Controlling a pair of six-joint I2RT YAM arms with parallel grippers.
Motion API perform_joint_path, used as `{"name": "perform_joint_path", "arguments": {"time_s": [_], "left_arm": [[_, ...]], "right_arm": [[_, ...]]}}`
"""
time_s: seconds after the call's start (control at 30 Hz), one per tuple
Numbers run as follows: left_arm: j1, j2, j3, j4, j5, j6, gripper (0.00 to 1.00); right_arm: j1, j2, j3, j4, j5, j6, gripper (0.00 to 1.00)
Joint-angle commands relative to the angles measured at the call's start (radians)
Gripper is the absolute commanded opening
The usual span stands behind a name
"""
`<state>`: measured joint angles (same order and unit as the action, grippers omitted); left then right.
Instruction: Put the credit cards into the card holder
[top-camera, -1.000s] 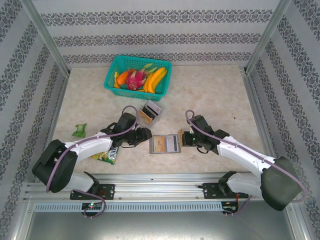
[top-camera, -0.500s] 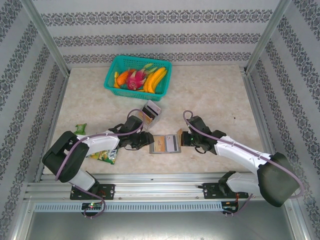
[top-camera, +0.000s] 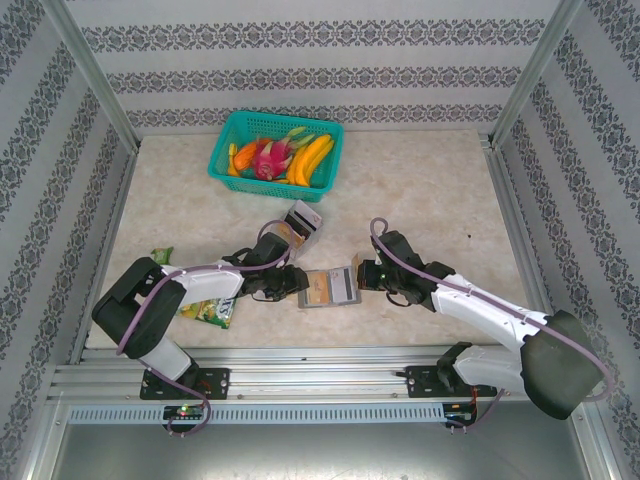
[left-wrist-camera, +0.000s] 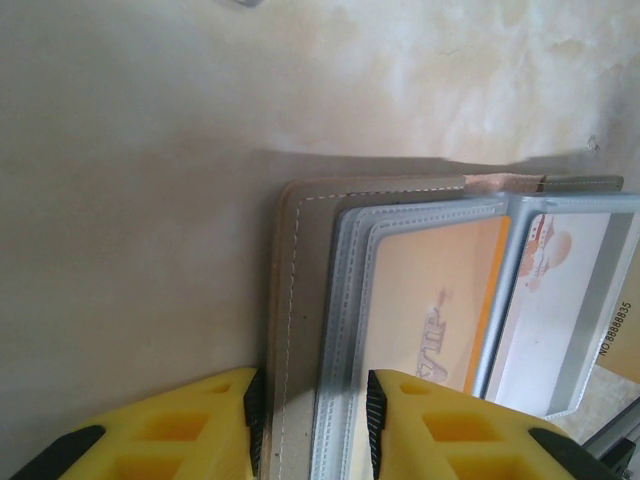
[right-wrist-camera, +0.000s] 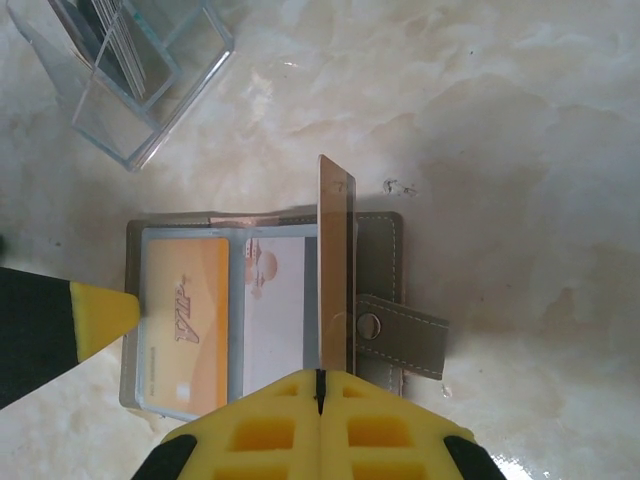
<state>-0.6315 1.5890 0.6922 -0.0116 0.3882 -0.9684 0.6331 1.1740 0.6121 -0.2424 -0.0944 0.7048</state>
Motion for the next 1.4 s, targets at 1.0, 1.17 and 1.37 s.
{"name": "perform_joint_path", "arguments": {"time_s": [1.0,1.17,1.37], "left_arm": [[-0.019,0.013,0.027,0.010,-0.007,0.010,0.32],[-0.019,0.015,0.028,0.009,-0.007,0.010,0.32],[-0.019,0.014,0.027,0.010,-0.007,0.010,0.32]], "right_arm": [[0.037,0.029,0.068,-0.111,0.075,-0.010,0.00],[0.040,0.066,0.063,-0.094,0.064,-0.011,0.00],[0.042,0.108,0.049,-0.063,0.044,-0.009,0.00]]}}
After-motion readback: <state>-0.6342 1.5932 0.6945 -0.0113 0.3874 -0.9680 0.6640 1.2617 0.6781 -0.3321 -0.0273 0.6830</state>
